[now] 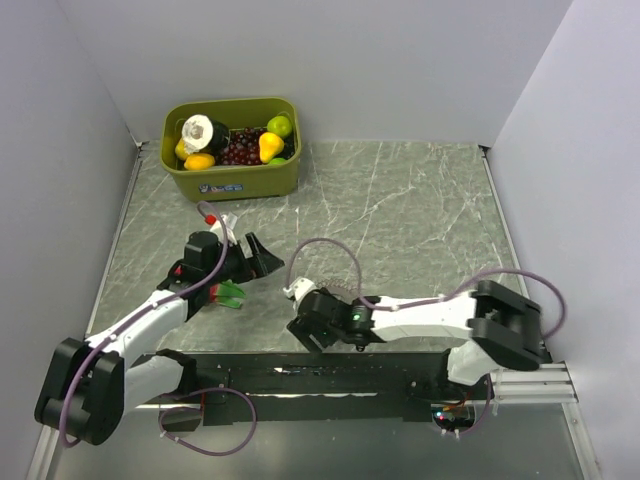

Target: Put the keys on the keyring

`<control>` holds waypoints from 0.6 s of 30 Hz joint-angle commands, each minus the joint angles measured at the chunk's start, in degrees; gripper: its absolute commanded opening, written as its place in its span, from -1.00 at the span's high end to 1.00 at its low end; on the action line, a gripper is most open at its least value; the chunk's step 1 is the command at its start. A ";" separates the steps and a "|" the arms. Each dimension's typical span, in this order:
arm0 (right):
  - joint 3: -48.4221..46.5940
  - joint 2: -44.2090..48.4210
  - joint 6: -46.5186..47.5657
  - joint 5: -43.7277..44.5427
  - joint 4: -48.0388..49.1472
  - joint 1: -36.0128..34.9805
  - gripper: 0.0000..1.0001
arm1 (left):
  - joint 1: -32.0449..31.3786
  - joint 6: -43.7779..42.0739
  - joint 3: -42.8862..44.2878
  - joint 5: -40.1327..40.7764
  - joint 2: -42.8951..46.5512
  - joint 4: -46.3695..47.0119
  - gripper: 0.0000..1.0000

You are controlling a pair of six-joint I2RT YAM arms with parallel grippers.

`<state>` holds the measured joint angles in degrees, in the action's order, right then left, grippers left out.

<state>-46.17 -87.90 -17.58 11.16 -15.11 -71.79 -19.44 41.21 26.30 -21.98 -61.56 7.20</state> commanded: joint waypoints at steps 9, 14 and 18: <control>8.64 24.18 -2.63 -20.82 7.38 19.30 -0.78 | -0.33 0.53 -3.45 -11.15 -1.63 10.72 -0.81; 9.96 20.76 -4.91 -29.85 12.10 23.36 -0.43 | -4.63 0.71 -4.07 -13.00 -6.81 13.88 -0.57; 11.63 18.47 -7.20 -36.11 16.68 25.29 -0.36 | -8.85 0.88 -4.86 -14.67 -13.91 19.24 -0.42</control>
<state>-35.48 -67.88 -21.96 -15.64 -5.32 -48.07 -25.10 41.43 22.68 -32.95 -70.24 18.85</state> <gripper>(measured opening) 0.701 0.754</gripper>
